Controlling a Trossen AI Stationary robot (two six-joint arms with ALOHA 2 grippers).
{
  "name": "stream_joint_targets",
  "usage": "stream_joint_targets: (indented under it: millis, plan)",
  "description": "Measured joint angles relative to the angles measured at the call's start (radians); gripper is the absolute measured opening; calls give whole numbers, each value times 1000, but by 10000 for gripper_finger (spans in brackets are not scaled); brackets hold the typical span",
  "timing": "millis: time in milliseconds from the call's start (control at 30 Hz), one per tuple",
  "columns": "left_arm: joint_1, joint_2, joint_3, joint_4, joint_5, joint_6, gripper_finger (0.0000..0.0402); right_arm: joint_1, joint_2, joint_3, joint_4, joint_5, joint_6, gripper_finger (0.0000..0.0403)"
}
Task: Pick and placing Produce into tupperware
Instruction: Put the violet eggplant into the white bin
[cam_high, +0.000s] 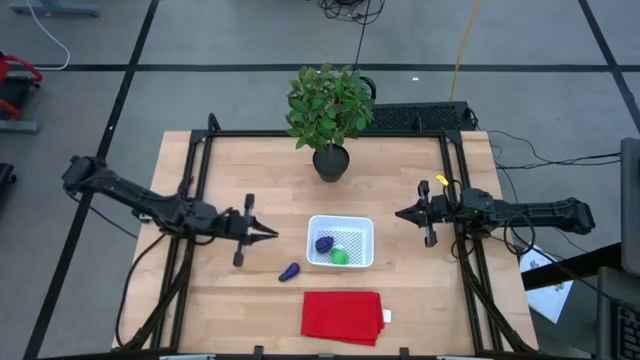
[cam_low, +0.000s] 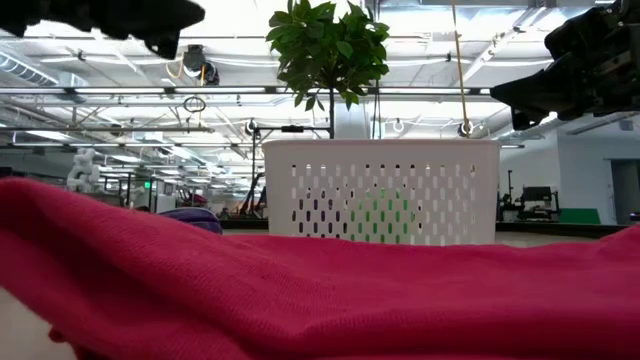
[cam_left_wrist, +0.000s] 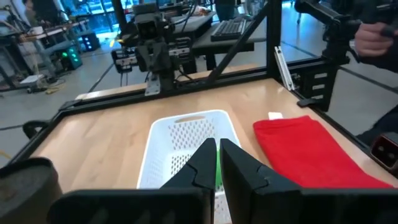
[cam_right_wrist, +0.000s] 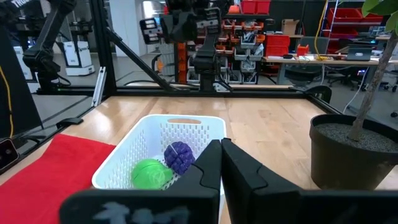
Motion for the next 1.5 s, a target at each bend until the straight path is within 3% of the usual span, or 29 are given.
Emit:
stream_joint_targets:
  millis: [333,467,700,867,1100,1500]
  plan:
    - [-111,84,81,2,-104,-88,26,0,0,0,0,0,11,0]
    - [-152,90,82,-5,-115,-184,26,0,0,0,0,0,11,0]
    - [-228,96,83,-73,-256,-386,26,0,0,0,0,0,11,0]
    - [-251,96,89,-119,-262,-479,26,0,0,0,0,0,11,0]
    - [-295,160,232,-377,-323,-604,26,0,0,0,0,0,9,0]
    - [-290,430,571,-796,-292,-824,26,0,0,0,0,0,8,0]
